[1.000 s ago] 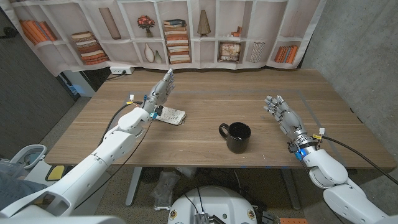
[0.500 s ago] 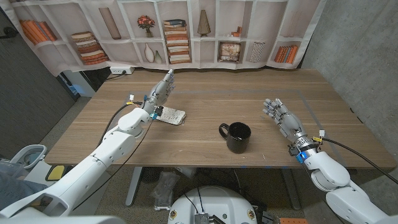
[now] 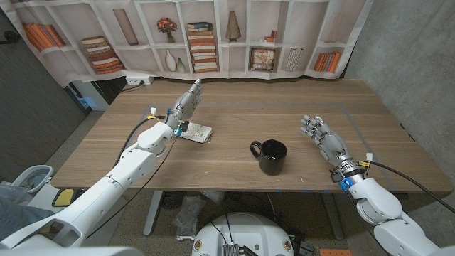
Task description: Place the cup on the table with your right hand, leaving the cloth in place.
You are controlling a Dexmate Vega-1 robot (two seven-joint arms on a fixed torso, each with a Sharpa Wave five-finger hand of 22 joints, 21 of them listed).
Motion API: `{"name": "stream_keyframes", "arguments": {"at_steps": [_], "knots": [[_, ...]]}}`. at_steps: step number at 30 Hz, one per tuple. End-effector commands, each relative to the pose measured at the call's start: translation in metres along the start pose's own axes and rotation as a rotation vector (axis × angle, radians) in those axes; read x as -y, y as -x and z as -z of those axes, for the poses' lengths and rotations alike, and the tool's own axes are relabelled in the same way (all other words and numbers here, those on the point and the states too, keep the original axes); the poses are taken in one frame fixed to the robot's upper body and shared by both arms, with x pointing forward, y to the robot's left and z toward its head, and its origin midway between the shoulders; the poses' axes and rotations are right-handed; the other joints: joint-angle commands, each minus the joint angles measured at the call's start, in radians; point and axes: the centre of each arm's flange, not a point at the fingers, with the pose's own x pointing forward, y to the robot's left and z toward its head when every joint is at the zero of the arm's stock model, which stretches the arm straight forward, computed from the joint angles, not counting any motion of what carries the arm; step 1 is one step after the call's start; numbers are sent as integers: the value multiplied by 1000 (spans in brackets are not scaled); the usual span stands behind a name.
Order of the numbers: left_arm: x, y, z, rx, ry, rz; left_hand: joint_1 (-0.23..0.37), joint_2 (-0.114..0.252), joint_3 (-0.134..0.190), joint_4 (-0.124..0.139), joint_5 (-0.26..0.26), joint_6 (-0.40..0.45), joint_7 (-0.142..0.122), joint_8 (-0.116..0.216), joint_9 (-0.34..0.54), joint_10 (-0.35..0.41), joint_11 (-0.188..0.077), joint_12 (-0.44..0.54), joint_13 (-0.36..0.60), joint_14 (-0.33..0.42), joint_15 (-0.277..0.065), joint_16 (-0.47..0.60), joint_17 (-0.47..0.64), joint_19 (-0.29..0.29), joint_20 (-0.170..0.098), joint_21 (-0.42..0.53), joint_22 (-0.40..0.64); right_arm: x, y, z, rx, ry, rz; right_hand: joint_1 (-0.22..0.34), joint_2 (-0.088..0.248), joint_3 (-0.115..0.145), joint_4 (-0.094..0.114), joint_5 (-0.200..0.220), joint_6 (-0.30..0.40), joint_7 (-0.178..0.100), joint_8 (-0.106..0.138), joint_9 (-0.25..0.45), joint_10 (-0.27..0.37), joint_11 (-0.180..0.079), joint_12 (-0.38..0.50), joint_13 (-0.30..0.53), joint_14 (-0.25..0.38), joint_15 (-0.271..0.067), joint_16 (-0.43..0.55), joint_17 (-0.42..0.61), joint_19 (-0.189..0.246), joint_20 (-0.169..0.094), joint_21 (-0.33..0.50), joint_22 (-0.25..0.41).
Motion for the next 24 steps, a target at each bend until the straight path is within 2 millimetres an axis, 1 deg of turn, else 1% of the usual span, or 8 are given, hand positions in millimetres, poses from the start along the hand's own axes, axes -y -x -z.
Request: {"name": "stream_keyframes", "arguments": {"at_steps": [1, 13, 24], "knots": [[4, -5, 2, 7, 5, 16, 9, -1, -1, -2, -5, -25, -1, -3, 2, -28, 3, -2, 2, -77, 5, 0, 4, -123, -59, -5, 5, -7, 8, 0, 5, 2, -4, 13, -5, 0, -6, -2, 6, -2, -5, 3, 6, 1, 0, 5, 6, 1, -6, 3, 10, 3, -3, 2], [8, -6, 0, 4, -1, 20, 11, 0, -2, -3, -7, -23, 6, -2, 2, -28, 8, -2, 2, -75, 7, 1, 4, -123, -57, -8, 6, -10, 15, 3, 2, 9, -21, 19, -7, 0, -12, -2, 5, -3, -6, 3, 7, 0, -1, 5, 6, 3, -7, 3, 10, 5, -9, 2], [15, -11, -1, 3, -8, 36, 13, 2, -4, -3, -8, -21, 9, -2, 2, -28, 13, -3, 2, -76, 10, 1, 4, -122, -58, -11, 6, -12, 26, 8, -3, 0, -20, 28, -10, 1, -20, -1, 5, -6, -5, 3, 8, -1, -2, 5, 6, 4, -7, 2, 10, 6, -15, 2]]}}
